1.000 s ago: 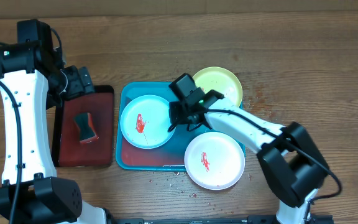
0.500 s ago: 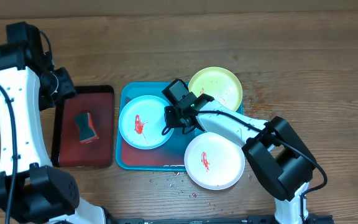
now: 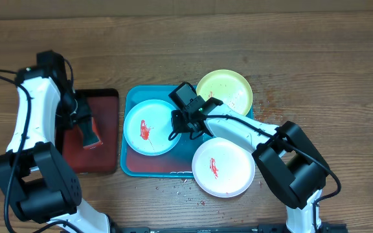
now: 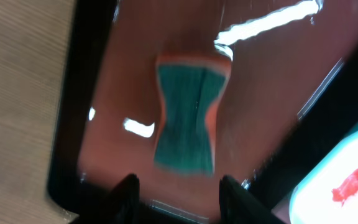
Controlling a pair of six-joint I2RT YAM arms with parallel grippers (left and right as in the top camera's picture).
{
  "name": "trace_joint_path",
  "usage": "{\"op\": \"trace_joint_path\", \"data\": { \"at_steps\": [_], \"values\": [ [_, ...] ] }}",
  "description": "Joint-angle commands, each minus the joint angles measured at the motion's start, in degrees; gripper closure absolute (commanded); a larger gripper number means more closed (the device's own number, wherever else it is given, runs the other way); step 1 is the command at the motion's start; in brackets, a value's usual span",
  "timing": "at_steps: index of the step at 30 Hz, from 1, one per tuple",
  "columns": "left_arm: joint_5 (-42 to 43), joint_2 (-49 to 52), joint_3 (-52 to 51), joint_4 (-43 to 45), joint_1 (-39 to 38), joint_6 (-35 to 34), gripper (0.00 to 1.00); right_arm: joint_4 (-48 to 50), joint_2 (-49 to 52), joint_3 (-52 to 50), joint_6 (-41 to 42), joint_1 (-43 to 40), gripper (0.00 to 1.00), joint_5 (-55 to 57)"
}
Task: Clean dirty plates on tray and stack at the side
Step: 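Grasp the green-orange sponge with left gripper, pinch white plate rim with right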
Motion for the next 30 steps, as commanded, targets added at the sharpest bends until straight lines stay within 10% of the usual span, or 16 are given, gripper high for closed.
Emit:
{"op": "trace_joint_path", "data": {
  "at_steps": [1, 12, 18, 30],
  "values": [
    [-0.17, 0.72, -5.99, 6.88, 0.37, 1.95, 0.56, -0.46, 1.81, 0.5, -0.35, 0.15, 0.96, 1.2],
    [4.46, 0.74, -16.26, 19.67, 0.22, 6.23, 0.57, -0.59, 1.81, 0.48, -0.42, 0.15, 0.96, 1.44],
    [0.66, 0.76, -17.66, 20.72, 0.26, 5.11, 0.96, -0.85, 1.81, 0.46, -0.42, 0.15, 0.96, 1.44],
    [5.42, 0.68, -8.11, 12.24, -0.31, 0.55, 0.96, -1.09, 1.79, 0.48, -0.37, 0.13, 0.96, 0.57]
  ]
}}
